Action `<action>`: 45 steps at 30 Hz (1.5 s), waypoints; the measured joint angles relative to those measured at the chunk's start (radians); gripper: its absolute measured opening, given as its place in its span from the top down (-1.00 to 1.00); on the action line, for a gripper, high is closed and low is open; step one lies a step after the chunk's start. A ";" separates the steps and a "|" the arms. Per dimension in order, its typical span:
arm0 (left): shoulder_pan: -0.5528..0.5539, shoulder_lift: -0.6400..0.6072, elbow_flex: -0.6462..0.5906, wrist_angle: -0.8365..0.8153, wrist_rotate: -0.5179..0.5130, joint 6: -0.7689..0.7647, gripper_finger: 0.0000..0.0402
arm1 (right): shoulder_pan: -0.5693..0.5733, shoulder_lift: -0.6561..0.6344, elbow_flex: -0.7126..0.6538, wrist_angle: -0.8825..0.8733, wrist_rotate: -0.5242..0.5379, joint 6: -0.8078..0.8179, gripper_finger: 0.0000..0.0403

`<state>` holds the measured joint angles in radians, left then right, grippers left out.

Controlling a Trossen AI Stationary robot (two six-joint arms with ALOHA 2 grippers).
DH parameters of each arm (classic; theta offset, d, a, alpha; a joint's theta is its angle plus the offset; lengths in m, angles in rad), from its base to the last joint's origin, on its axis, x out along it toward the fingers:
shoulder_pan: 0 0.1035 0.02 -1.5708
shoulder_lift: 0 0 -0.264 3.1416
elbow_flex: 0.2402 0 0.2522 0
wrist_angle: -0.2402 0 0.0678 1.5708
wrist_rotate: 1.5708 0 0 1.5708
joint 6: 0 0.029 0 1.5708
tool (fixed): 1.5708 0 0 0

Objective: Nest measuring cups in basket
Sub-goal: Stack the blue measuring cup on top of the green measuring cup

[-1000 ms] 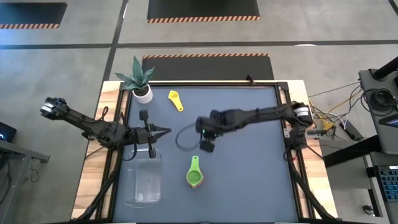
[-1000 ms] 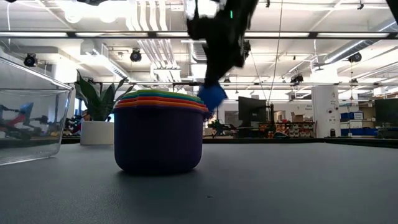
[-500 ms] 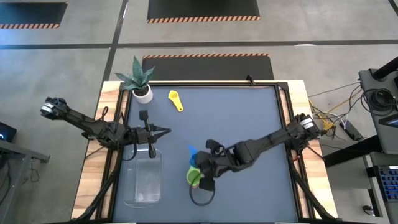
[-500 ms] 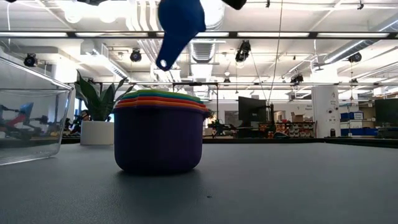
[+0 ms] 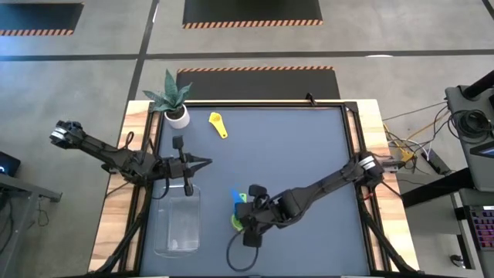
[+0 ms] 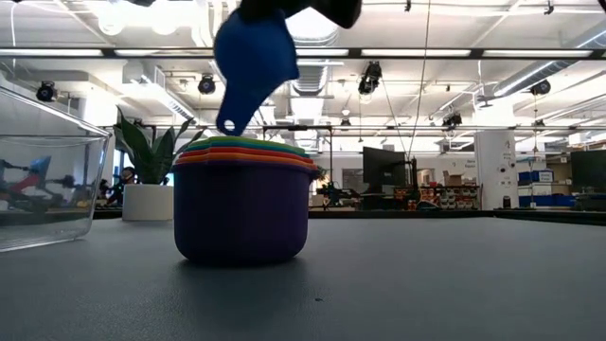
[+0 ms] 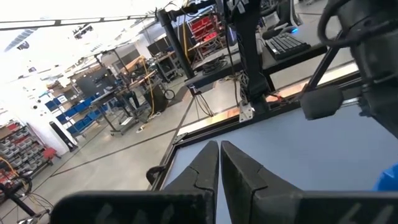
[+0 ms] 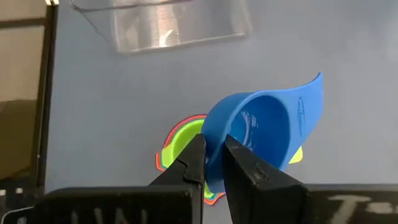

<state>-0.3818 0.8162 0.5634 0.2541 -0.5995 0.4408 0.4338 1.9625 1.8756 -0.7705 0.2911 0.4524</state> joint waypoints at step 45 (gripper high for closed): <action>-0.001 0.000 0.000 0.000 0.000 -0.001 1.00 | 0.035 0.312 0.476 -0.465 0.040 0.124 0.85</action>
<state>-0.3828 0.8157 0.5632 0.2539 -0.5994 0.4401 0.4690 2.2745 2.3512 -1.2357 0.3313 0.5762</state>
